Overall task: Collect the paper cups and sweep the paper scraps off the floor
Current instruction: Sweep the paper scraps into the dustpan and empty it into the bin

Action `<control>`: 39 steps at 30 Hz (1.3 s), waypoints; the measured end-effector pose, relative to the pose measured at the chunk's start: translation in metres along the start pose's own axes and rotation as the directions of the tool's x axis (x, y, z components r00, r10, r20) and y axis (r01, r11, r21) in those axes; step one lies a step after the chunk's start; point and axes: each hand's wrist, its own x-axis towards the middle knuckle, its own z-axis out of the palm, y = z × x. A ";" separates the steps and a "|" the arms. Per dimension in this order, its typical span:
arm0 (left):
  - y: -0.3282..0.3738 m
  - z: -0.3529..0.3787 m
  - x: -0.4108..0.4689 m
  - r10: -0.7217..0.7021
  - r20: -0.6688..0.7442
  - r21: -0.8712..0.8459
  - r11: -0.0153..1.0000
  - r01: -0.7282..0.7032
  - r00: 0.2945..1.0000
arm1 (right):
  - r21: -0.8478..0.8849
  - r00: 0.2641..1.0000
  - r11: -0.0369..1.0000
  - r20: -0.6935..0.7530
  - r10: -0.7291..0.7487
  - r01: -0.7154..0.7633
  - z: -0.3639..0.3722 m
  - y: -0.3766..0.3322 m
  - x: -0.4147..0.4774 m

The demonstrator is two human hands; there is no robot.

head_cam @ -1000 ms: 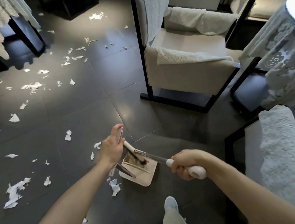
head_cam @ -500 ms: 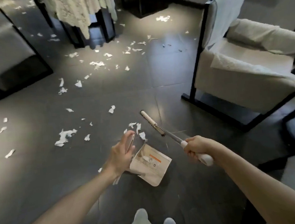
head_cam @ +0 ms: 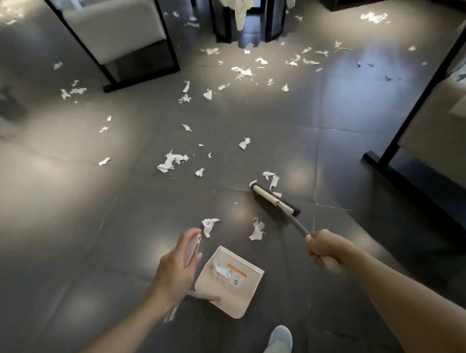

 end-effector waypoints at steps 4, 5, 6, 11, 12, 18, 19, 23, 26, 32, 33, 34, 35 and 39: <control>-0.013 0.009 0.013 0.019 -0.008 0.035 0.999 -0.019 1.000 | -0.162 0.998 0.987 0.059 0.018 -0.008 0.010 -0.008 -0.028; -0.014 0.010 0.018 0.019 -0.027 0.047 0.999 -0.018 0.999 | -0.177 0.995 0.984 0.100 0.008 0.010 0.013 -0.008 -0.035; -0.014 0.010 0.023 0.013 -0.046 0.048 0.999 -0.010 0.999 | -0.155 0.992 0.988 0.125 -0.004 0.023 0.016 -0.009 -0.043; -0.003 0.019 0.040 0.041 -0.039 0.001 0.999 -0.041 0.998 | 0.011 0.956 1.000 0.294 0.024 -0.028 0.025 -0.018 -0.079; -0.004 0.018 0.041 0.058 -0.034 -0.001 0.998 -0.058 0.998 | 0.114 0.936 0.988 0.346 0.062 -0.108 0.022 -0.019 -0.084; -0.020 -0.001 0.030 0.045 -0.042 0.007 0.999 -0.045 0.998 | 0.442 0.868 0.837 0.491 0.074 -0.322 -0.002 -0.032 -0.122; -0.024 -0.005 0.026 0.040 -0.045 0.003 0.999 -0.040 0.998 | 0.447 0.884 0.844 0.464 0.064 -0.295 0.000 -0.037 -0.125; -0.042 -0.030 0.006 0.014 -0.071 -0.006 1.000 -0.015 0.997 | 0.401 0.951 0.906 0.308 0.008 -0.138 0.019 -0.063 -0.122; -0.061 -0.051 -0.006 -0.033 -0.121 -0.002 0.999 0.033 0.992 | 0.331 0.981 0.943 0.190 -0.037 -0.028 0.037 -0.089 -0.105; -0.102 -0.080 -0.008 -0.112 -0.201 -0.020 0.994 0.110 0.973 | 0.053 0.988 0.990 0.070 -0.134 0.131 0.088 -0.123 -0.053; -0.109 -0.083 -0.007 -0.120 -0.208 -0.022 0.993 0.118 0.971 | 0.024 0.987 0.990 0.071 -0.144 0.142 0.095 -0.127 -0.046; -0.115 -0.087 -0.006 -0.121 -0.217 -0.022 0.993 0.119 0.969 | 0.003 0.985 0.989 0.082 -0.150 0.150 0.103 -0.131 -0.039; -0.122 -0.091 -0.005 -0.121 -0.227 -0.021 0.993 0.119 0.966 | -0.008 0.983 0.988 0.100 -0.156 0.157 0.110 -0.135 -0.033; -0.146 -0.106 -0.004 -0.129 -0.240 0.005 0.991 0.135 0.962 | -0.095 0.971 0.980 0.180 -0.156 0.175 0.134 -0.148 -0.026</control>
